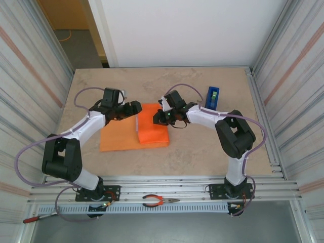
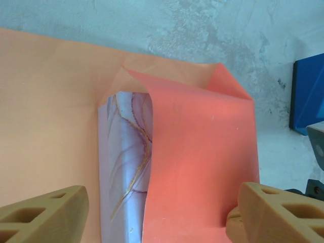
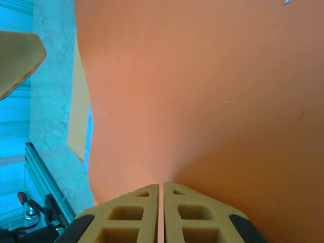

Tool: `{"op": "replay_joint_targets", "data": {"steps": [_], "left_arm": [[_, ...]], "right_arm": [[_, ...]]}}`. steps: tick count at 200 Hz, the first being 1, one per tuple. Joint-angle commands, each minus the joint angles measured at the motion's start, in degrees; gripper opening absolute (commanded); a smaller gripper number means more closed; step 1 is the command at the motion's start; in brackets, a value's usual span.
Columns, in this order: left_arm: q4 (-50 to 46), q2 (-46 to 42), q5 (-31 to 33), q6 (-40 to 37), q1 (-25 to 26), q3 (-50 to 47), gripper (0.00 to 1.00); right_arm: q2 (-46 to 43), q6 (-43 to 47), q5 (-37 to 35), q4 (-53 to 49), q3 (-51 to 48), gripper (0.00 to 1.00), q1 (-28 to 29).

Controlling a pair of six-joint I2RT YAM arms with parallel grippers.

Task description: Wrap the gift box in paper

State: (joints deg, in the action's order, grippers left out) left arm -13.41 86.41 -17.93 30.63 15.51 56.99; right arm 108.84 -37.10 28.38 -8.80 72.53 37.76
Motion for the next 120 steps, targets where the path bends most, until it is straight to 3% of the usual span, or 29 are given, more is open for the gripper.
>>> {"op": "replay_joint_targets", "data": {"steps": [1,84,120], "left_arm": [[-0.84,0.48,0.4,-0.3,0.87,-0.11,0.8],[-0.12,3.98,5.95,-1.86,4.87,-2.19,0.81],[1.83,5.6,6.6,-1.98,5.58,-3.47,0.73]], "right_arm": [[1.27,-1.35,0.18,0.99,-0.44,0.11,0.02],[1.73,-2.32,-0.74,1.47,-0.71,0.09,0.12],[1.82,-2.62,-0.51,1.61,-0.66,0.09,-0.1]]}}
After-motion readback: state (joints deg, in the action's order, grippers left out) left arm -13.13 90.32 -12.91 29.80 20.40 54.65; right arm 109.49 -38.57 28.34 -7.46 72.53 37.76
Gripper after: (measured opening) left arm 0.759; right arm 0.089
